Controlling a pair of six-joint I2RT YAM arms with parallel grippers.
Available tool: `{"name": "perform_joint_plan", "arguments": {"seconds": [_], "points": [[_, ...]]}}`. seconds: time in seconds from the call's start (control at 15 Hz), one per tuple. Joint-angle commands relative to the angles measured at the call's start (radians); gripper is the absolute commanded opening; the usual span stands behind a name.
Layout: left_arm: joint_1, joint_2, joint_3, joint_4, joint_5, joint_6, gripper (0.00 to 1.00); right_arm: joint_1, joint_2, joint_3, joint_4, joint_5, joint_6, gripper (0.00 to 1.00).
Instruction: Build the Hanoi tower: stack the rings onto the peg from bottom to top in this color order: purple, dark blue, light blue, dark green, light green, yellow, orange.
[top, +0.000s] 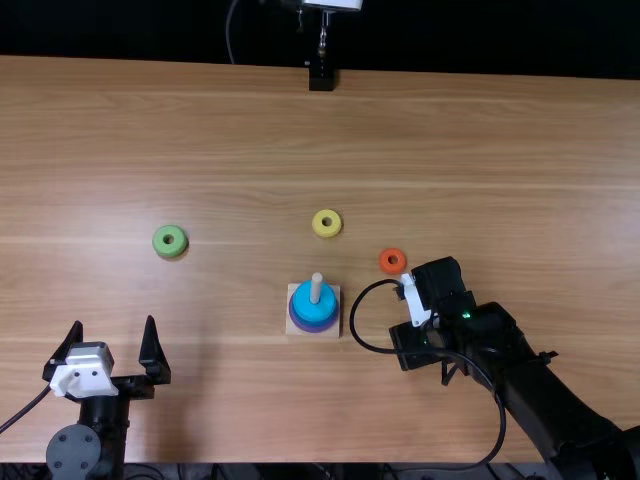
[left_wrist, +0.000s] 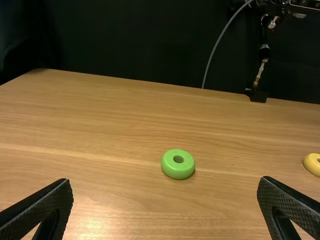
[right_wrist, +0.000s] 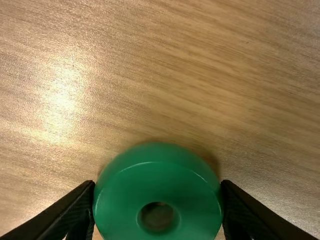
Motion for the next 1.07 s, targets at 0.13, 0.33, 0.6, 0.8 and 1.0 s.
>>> {"name": "perform_joint_plan", "arguments": {"seconds": [0.13,0.33,0.6,0.8,1.0], "points": [[0.007,-0.011,-0.033,-0.007,0.001,0.01,1.0,-0.012,0.013,0.136,-0.1,0.009,0.002,0.0],[0.007,-0.011,-0.033,-0.007,0.001,0.01,1.0,-0.001,0.011,0.359,-0.367,0.009,-0.006,0.0],[0.007,-0.011,-0.033,-0.007,0.001,0.01,1.0,0.051,0.019,0.621,-0.57,0.007,-0.026,0.0],[0.007,-0.011,-0.033,-0.007,0.001,0.01,1.0,0.141,0.052,0.77,-0.614,0.003,-0.024,0.0],[0.007,-0.011,-0.033,-0.007,0.001,0.01,1.0,0.206,0.117,0.885,-0.614,-0.001,-0.017,0.0]]}}
